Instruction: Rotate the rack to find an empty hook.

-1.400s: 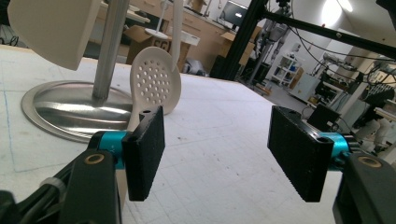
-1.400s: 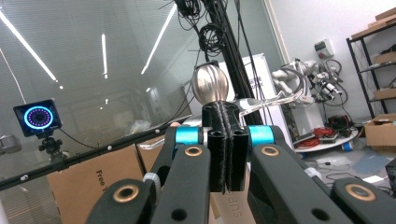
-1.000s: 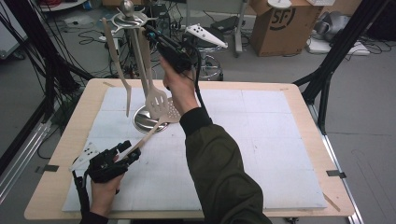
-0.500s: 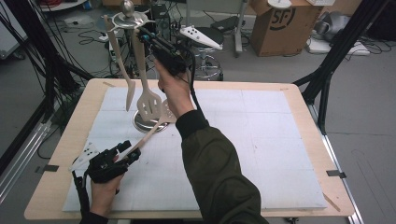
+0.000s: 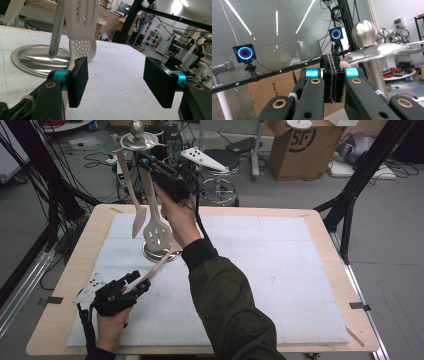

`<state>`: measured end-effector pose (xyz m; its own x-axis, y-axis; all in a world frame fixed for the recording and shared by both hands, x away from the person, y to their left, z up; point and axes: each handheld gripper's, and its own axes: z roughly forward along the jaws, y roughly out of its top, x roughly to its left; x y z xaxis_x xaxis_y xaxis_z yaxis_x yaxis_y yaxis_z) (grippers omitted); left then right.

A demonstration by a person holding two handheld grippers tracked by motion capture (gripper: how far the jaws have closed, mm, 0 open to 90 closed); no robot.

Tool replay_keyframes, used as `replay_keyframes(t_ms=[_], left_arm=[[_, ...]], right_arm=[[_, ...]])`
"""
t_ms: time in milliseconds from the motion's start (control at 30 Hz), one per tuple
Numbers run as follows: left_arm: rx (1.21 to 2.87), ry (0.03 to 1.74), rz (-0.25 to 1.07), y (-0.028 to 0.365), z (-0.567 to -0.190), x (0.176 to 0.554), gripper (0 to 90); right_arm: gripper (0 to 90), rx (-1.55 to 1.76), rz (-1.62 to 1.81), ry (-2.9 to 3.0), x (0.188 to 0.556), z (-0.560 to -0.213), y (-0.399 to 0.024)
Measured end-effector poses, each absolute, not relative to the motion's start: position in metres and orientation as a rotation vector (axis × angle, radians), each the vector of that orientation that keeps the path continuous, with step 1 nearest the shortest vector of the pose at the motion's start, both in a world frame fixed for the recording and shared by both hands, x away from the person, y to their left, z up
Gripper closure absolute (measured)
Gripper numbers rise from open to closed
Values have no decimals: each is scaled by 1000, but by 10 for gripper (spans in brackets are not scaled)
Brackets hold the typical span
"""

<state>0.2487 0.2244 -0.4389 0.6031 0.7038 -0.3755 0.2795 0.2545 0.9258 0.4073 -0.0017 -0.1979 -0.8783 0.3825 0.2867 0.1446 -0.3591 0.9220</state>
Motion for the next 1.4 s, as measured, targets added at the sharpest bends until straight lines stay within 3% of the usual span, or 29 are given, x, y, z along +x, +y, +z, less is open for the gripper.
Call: replay_keyframes(t_ms=[300,867,1400], left_arm=[[1322,939,355,226,-439,248,371],[1334,930,359,223,-439,248,371],[1328,933,352,224,-439,249,371]], right_arm=[[900,715,2357,1691,407,-199,4],[900,772,2302,1615,412,-199,-24],[900,813,2271,1648,416,-209,-12]])
